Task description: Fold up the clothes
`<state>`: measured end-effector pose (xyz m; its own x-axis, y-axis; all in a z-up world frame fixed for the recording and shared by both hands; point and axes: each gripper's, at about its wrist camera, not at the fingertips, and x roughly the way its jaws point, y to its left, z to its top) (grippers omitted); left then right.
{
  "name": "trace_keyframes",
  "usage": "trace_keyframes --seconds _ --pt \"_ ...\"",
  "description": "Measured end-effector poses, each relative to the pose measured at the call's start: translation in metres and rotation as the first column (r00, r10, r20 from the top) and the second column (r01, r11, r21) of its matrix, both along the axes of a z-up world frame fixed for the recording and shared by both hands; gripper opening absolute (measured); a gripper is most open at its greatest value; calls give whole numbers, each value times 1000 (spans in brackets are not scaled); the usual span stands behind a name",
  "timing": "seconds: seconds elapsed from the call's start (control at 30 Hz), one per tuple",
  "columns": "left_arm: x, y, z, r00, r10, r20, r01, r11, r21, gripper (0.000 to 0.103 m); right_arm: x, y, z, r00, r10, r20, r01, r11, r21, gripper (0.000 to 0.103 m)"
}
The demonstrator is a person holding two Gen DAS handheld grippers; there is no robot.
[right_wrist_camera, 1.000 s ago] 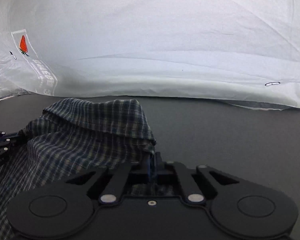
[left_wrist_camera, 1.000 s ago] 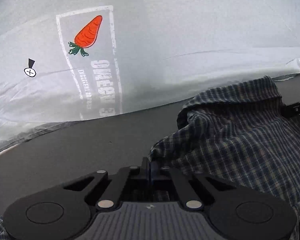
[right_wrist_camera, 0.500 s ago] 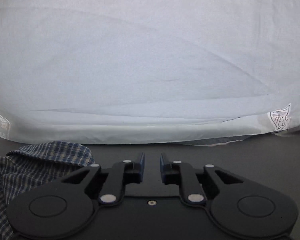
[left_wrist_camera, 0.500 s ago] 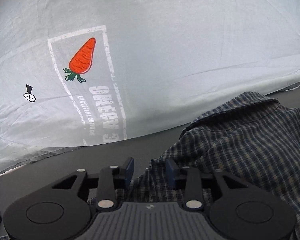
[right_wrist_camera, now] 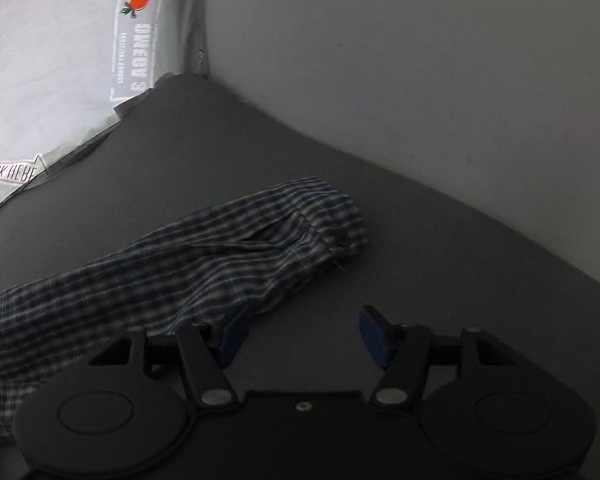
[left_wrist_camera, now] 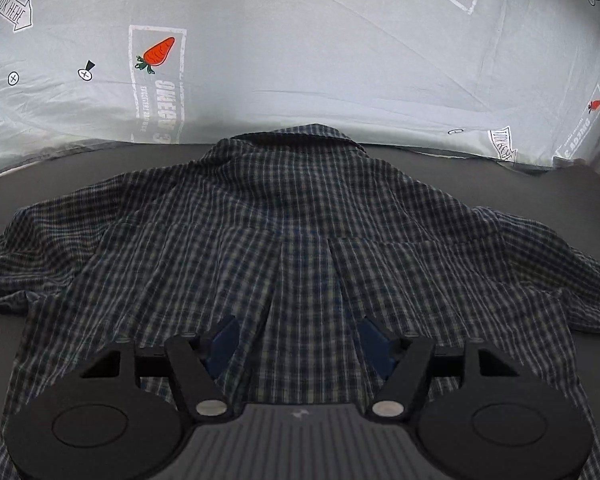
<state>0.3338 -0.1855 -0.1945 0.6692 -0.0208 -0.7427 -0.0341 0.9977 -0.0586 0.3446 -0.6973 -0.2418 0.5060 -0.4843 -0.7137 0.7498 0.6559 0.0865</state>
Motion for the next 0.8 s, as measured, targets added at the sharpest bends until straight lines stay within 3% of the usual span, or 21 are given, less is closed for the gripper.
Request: trace_keyframes --seconds 0.1,0.13,0.17,0.2,0.27,0.33,0.47,0.57,0.63,0.67,0.73,0.8 --pt "-23 -9 -2 998 31 -60 -32 999 -17 68 6 -32 -11 996 -70 62 65 995 80 62" --pt "-30 -12 -3 996 42 -81 -44 999 -26 68 14 -34 -14 996 -80 46 77 995 61 55" --pt "-36 -13 -3 994 51 -101 -55 998 -34 68 23 -31 -15 998 -60 16 59 998 22 20" --pt "-39 -11 -2 992 58 -113 -63 997 -41 68 31 -26 -15 1000 -15 -20 15 1000 -11 13" --pt "-44 -8 5 991 72 -114 -76 996 -34 68 41 -5 -8 991 78 -106 -92 986 -139 8" --pt "-48 -3 15 992 90 -92 -91 996 -12 68 35 3 4 987 91 -129 -119 967 -224 8" --pt "-56 13 29 991 117 -61 -116 993 22 68 14 -2 21 989 30 -146 -73 950 -304 9" --pt "-64 27 33 988 139 -60 -136 989 61 68 13 -13 2 969 58 -240 -122 958 -260 17" --pt "-73 42 34 984 167 -68 -160 982 96 68 -2 -1 8 968 93 -232 -149 959 -241 24" --pt "-78 49 35 982 177 -69 -169 980 110 68 -11 7 12 969 110 -222 -163 959 -233 35" --pt "-91 67 35 978 194 -73 -182 973 146 68 -28 22 20 969 146 -201 -189 958 -217 48" --pt "-105 87 29 974 210 -89 -188 959 210 70 -50 47 28 961 215 -174 -244 955 -167 48"
